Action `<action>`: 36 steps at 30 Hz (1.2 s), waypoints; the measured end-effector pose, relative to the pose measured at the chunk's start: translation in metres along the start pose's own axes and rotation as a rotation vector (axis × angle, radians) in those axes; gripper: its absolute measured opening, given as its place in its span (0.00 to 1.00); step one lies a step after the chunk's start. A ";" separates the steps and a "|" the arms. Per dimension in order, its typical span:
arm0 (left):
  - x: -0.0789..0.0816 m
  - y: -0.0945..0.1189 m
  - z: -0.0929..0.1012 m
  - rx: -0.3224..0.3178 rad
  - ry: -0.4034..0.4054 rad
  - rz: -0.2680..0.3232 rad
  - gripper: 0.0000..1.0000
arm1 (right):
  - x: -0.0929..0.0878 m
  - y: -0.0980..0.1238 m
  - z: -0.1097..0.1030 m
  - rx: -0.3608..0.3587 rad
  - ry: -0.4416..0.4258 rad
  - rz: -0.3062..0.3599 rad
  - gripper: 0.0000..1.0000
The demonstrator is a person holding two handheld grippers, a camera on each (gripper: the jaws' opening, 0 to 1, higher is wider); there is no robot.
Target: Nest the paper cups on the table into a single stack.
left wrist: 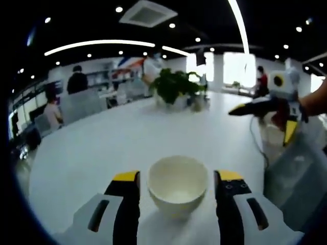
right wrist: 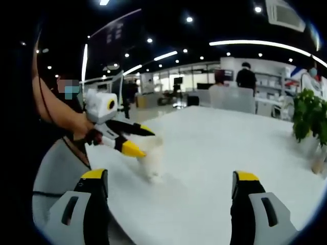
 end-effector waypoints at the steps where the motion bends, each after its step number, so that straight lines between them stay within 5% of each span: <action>1: 0.000 0.000 0.000 0.000 0.001 0.001 0.63 | 0.001 -0.001 -0.001 0.002 0.003 0.000 1.00; 8: 0.002 0.012 -0.010 0.067 0.037 0.025 0.98 | 0.008 -0.004 0.002 0.006 0.018 0.007 1.00; 22: -0.033 0.055 -0.032 0.121 0.049 -0.054 0.90 | 0.009 -0.016 0.007 0.026 0.039 -0.019 1.00; 28: -0.040 0.055 -0.027 0.032 -0.012 -0.092 0.86 | -0.003 -0.032 0.007 0.033 0.074 -0.069 1.00; 32: -0.049 0.046 -0.020 -0.036 -0.045 -0.116 0.85 | -0.019 -0.045 0.004 0.097 0.088 -0.177 0.99; 36: -0.054 0.037 -0.016 -0.102 -0.083 -0.134 0.80 | -0.019 -0.059 0.004 0.128 0.121 -0.227 0.89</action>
Point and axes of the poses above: the point that each gripper's makers call its tool centre point, and the gripper's own axes: y roughly backward along the fingers, z roughly to its right, x roughly out of its top, the point moved 9 cm from there along y, roughly backward along the fingers, and after that the axes turned 12 degrees about -y, right-handed, at the moved point
